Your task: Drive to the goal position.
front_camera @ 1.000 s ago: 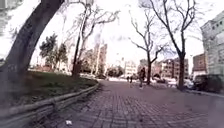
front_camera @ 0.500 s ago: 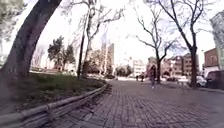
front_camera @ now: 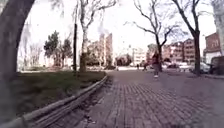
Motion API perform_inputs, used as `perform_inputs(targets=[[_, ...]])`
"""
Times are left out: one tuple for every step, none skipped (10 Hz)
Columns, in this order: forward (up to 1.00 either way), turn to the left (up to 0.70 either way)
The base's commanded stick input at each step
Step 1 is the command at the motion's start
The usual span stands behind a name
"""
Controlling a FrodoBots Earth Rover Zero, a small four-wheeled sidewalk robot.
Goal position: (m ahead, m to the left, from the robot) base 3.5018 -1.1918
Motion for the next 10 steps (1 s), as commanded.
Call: perform_inputs(targets=[[0.0,-0.7],[0.0,-0.7],[0.0,-0.7],[0.0,-0.7],[0.0,-0.7],[0.0,-0.7],[0.0,-0.7],[0.0,-0.7],[0.0,-0.54],[0.0,-0.32]])
